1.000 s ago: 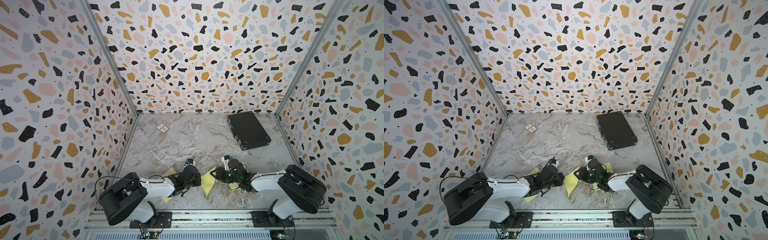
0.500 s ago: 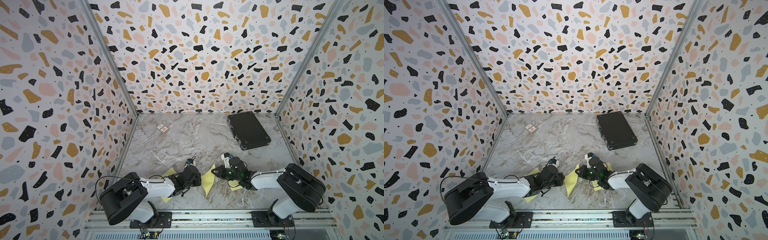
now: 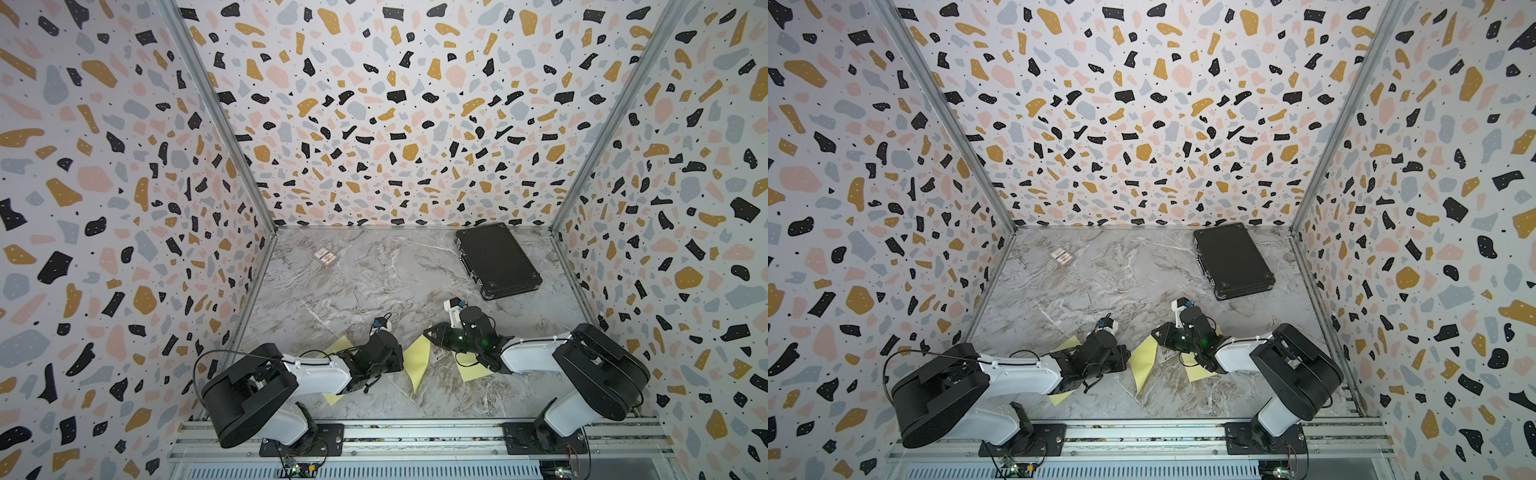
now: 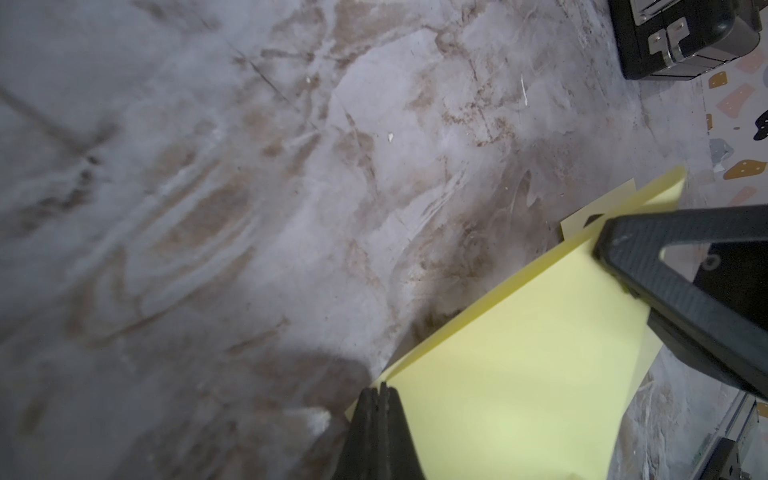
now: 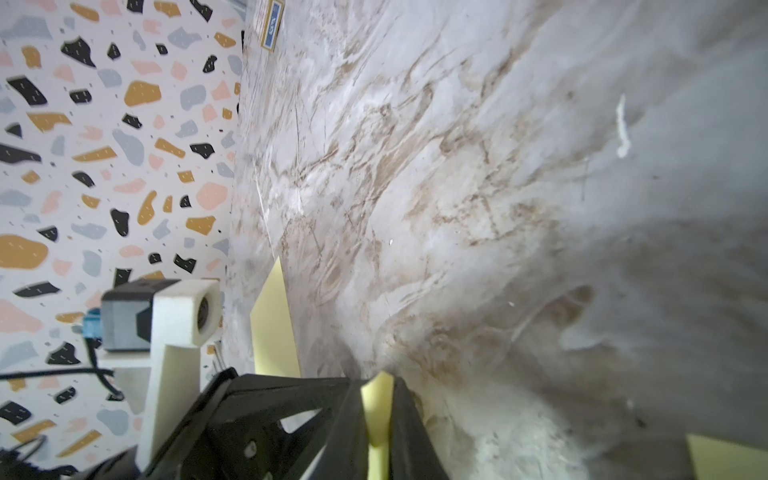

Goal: Fold the square paper diagonally
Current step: Fold the paper at the center of the board.

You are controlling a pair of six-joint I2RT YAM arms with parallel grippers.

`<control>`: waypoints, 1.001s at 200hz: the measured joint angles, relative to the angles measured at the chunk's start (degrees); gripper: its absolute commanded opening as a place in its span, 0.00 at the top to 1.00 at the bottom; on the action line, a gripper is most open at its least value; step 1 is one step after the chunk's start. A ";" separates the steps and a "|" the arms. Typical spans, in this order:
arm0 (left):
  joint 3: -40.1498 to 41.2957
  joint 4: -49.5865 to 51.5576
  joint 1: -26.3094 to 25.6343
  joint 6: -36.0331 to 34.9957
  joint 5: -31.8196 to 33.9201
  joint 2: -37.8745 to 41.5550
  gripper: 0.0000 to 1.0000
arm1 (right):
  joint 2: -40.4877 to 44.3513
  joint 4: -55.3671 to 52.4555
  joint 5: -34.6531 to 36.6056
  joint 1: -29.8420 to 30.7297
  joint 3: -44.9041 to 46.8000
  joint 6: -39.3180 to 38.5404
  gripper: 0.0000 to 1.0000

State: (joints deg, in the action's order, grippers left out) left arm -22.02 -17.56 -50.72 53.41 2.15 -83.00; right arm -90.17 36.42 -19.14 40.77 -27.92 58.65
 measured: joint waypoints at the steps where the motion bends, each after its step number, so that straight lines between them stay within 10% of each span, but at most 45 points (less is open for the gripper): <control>1: 0.00 -0.02 0.00 0.02 0.02 -0.02 1.00 | -0.02 0.00 -0.04 -0.04 -0.04 -0.35 1.00; 35: 0.00 -0.09 -0.11 0.22 0.22 -0.04 1.00 | -0.26 0.02 -0.81 -0.42 -0.22 -0.85 1.00; 52: 0.00 -0.11 -0.13 0.24 0.28 -0.07 1.00 | -0.26 -0.31 -0.87 -0.59 -0.35 -1.11 0.77; 78: 0.00 -0.11 -0.15 0.28 0.31 -0.07 1.00 | -0.31 -0.92 -0.81 -1.11 -0.70 -1.51 0.73; 117: 0.00 -0.11 -0.39 0.44 0.70 -0.09 1.00 | -1.77 -0.87 -1.03 -2.43 -1.81 -1.79 1.00; 154: 0.00 -0.13 -0.46 0.63 0.83 -0.11 1.00 | -2.49 -1.31 -1.97 -3.17 -2.19 -1.68 1.00; 175: 0.00 -0.13 -0.48 1.07 0.94 -0.11 1.00 | -2.47 -2.49 -2.25 -3.32 -2.40 -1.55 0.63; 200: -0.02 -0.11 -0.52 1.40 1.03 -0.11 1.00 | -2.25 -5.60 -2.21 -3.43 -2.54 -0.90 0.56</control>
State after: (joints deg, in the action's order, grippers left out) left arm -22.04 -17.67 -51.24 54.81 3.18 -83.11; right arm -92.42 30.83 -21.34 37.34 -30.46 57.76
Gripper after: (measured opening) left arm 0.048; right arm 0.422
